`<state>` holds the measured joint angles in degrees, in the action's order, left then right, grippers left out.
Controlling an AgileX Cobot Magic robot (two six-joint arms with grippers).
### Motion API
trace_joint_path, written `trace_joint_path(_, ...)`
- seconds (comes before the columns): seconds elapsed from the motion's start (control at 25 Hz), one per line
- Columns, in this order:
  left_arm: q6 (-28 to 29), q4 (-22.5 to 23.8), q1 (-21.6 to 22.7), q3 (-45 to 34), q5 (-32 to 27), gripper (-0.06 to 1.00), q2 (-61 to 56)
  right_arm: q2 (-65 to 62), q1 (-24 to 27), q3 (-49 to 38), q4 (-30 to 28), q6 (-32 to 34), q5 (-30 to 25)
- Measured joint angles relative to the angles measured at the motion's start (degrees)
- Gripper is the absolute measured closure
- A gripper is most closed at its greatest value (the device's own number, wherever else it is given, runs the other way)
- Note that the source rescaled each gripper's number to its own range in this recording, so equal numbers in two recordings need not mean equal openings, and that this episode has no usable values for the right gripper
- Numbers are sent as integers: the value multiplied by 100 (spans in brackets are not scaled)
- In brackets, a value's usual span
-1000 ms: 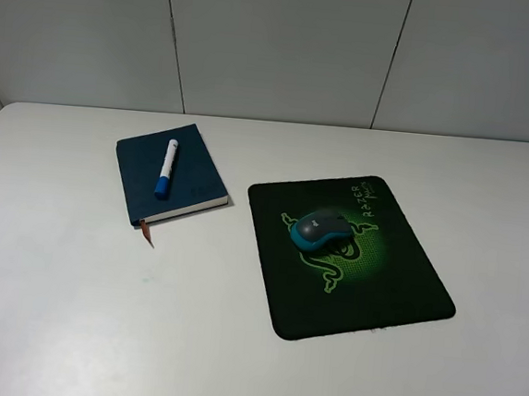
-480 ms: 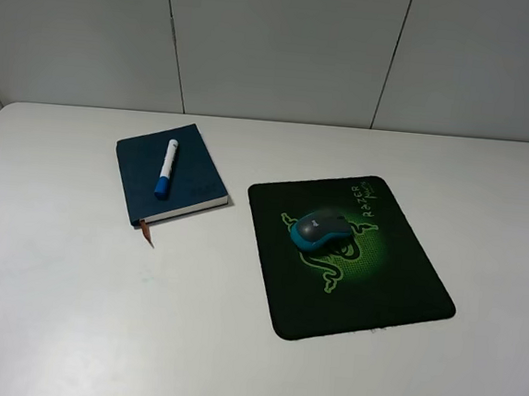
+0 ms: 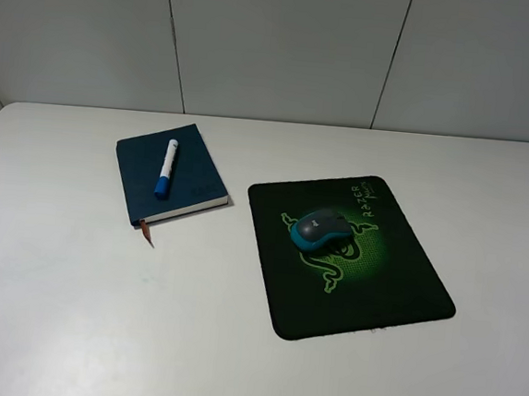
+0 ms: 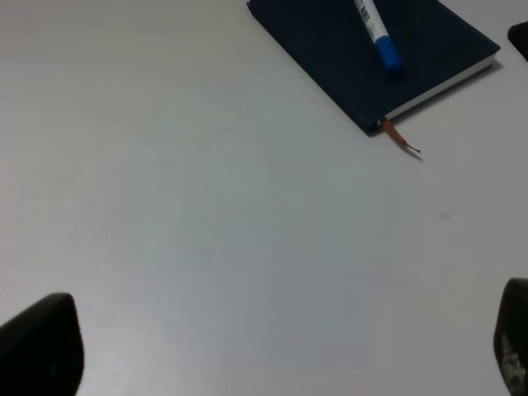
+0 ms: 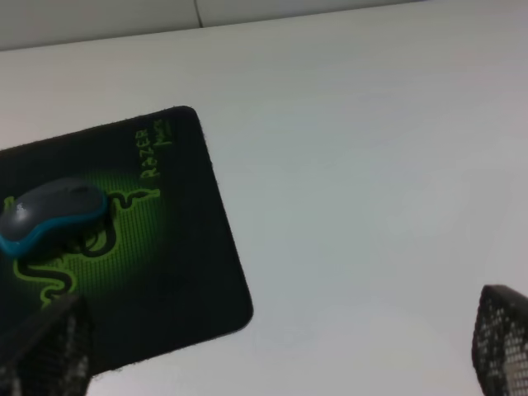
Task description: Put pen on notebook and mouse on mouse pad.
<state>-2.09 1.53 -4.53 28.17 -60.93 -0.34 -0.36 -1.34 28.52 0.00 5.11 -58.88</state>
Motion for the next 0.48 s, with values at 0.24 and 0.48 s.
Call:
trace_joint_path(0.24, 0, 0, 0, 0, 0, -5, 0, 0, 0, 0, 0, 0, 0)
trace_joint_path(0.48, 0, 0, 0, 0, 0, -5, 0, 0, 0, 0, 0, 0, 0)
